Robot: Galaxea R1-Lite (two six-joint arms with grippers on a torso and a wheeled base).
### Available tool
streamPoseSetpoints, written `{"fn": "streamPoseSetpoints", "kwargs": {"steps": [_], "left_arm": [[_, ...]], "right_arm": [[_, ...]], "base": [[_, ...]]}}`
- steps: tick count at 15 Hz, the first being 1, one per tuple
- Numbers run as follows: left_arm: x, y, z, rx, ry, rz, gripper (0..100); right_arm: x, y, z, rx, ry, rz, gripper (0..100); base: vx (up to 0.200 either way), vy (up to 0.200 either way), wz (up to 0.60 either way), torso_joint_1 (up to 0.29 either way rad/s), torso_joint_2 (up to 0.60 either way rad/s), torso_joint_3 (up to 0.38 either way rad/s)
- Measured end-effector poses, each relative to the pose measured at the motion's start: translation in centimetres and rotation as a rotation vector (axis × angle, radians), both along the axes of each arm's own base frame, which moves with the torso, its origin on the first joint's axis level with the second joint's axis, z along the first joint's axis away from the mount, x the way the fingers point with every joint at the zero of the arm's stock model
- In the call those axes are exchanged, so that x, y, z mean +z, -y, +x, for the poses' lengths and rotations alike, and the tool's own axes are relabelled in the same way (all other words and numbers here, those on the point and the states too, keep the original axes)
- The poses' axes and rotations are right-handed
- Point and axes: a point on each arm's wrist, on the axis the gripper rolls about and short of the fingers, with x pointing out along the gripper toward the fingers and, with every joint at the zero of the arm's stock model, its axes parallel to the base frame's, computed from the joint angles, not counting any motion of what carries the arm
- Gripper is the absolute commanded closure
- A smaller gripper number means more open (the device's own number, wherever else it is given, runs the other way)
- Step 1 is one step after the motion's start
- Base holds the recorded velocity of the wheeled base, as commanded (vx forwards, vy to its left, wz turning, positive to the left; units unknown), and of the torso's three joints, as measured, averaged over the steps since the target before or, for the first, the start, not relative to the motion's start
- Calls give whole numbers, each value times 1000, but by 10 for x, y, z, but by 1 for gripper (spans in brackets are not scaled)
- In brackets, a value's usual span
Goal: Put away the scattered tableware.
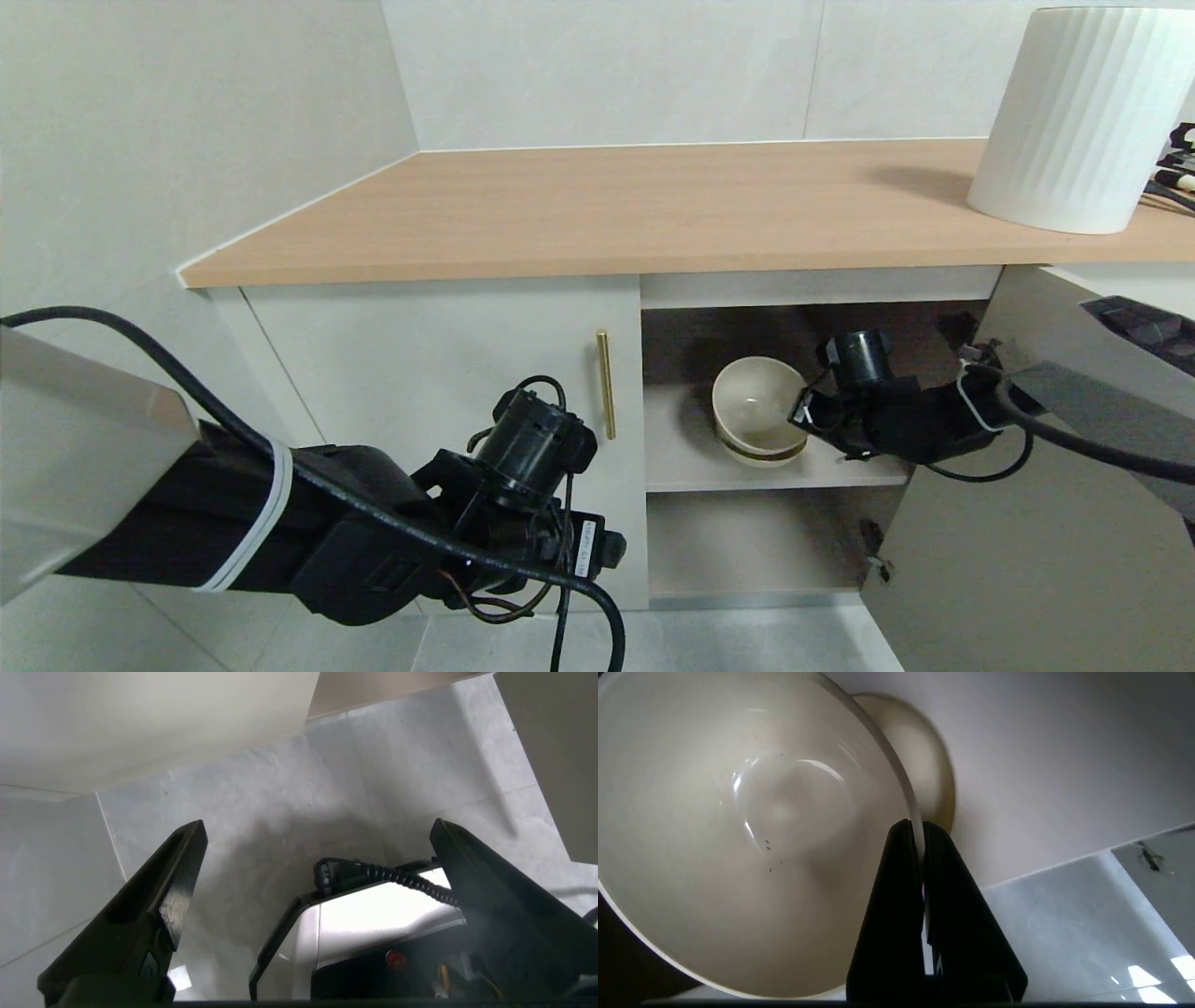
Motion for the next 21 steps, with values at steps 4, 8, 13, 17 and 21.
{"fn": "streamPoseSetpoints", "kwargs": {"steps": [4, 8, 13, 17, 21], "left_arm": [[-1, 0, 0, -1, -2, 1, 0], [-1, 0, 0, 0, -3, 2, 0], [-2, 1, 0, 0, -6, 5, 0], [-2, 1, 0, 0, -6, 4, 0], [-2, 1, 0, -1, -6, 5, 0]], "right_arm": [[-8, 3, 7, -12, -5, -2, 100], [-15, 2, 14, -17, -5, -10, 100], [-19, 1, 17, -20, -7, -15, 100], [-22, 5, 18, -36, -11, -23, 100], [-24, 5, 18, -36, -15, -24, 0]], "base": [[0, 0, 0, 0, 0, 0], [0, 0, 0, 0, 0, 0], [0, 0, 0, 0, 0, 0], [0, 0, 0, 0, 0, 0], [0, 0, 0, 0, 0, 0]]}}
